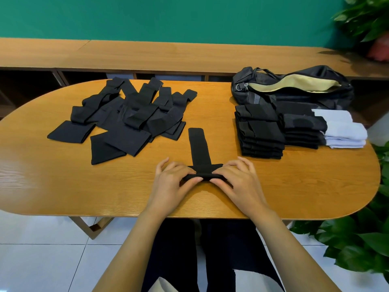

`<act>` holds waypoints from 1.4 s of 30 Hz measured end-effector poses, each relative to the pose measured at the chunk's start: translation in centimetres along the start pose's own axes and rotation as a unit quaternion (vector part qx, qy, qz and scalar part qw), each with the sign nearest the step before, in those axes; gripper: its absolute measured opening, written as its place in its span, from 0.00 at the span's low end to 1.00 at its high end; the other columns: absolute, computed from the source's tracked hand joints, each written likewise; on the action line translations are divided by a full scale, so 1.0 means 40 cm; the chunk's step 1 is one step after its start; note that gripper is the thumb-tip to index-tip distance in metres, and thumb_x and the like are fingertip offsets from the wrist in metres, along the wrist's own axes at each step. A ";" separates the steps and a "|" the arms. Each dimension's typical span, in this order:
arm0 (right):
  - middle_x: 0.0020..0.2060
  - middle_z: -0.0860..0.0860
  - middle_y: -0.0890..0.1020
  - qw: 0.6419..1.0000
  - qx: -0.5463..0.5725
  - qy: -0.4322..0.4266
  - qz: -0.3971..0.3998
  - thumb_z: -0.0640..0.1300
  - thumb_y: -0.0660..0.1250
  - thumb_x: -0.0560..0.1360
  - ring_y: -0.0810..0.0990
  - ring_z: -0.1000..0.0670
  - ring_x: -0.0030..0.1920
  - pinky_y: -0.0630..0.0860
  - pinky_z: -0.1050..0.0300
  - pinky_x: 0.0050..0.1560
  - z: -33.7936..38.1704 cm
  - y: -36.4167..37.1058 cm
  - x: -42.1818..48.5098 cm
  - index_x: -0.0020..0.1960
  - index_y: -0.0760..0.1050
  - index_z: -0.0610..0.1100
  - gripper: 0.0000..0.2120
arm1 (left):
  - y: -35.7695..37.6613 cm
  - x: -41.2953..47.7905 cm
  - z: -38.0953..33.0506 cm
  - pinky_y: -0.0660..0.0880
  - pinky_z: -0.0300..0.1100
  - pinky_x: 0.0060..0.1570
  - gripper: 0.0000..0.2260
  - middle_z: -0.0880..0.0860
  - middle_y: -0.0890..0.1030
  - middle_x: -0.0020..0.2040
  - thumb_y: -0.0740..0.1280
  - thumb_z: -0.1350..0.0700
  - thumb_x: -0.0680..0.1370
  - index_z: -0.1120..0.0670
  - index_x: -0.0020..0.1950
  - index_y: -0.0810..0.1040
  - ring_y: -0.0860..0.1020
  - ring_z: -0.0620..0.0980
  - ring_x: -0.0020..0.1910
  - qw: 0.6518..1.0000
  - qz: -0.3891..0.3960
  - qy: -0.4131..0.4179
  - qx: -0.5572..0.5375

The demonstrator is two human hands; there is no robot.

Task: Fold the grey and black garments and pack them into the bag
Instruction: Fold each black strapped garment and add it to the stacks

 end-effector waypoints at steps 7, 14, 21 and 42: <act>0.44 0.57 0.82 0.999 0.031 0.006 -0.037 0.55 0.60 0.79 0.75 0.58 0.49 0.64 0.48 0.68 -0.003 -0.016 0.001 0.51 0.82 0.49 0.15 | -0.001 0.000 0.011 0.60 0.47 0.70 0.22 0.40 0.81 0.45 0.59 0.32 0.75 0.48 0.47 0.82 0.76 0.37 0.51 0.998 -0.006 -0.019 -0.054; 0.42 0.54 0.82 0.997 0.027 0.041 -0.067 0.59 0.62 0.76 0.72 0.57 0.51 0.61 0.55 0.66 -0.012 -0.030 0.000 0.51 0.82 0.46 0.18 | -0.012 -0.001 0.019 0.62 0.39 0.64 0.24 0.45 0.78 0.37 0.56 0.32 0.77 0.50 0.45 0.81 0.76 0.42 0.41 0.997 -0.025 -0.041 -0.063; 0.46 0.53 0.82 0.994 0.059 0.077 -0.044 0.67 0.59 0.75 0.69 0.60 0.55 0.61 0.57 0.67 -0.024 -0.021 -0.005 0.58 0.78 0.49 0.25 | -0.005 -0.009 0.035 0.69 0.39 0.49 0.23 0.48 0.76 0.35 0.59 0.33 0.75 0.53 0.42 0.77 0.71 0.40 0.46 0.989 -0.006 -0.099 -0.108; 0.39 0.58 0.76 0.992 0.036 0.117 -0.002 0.62 0.60 0.75 0.74 0.55 0.51 0.61 0.60 0.63 -0.049 0.004 0.000 0.74 0.64 0.49 0.31 | -0.022 -0.002 0.036 0.63 0.40 0.56 0.22 0.44 0.75 0.36 0.69 0.46 0.75 0.46 0.69 0.72 0.73 0.39 0.44 0.991 -0.029 -0.117 -0.062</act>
Point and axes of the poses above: each hand's wrist, its own x-axis towards the middle knuckle, its own y-axis out of the palm, z = x × y, the point moved 7 cm from there along x, towards the middle knuckle
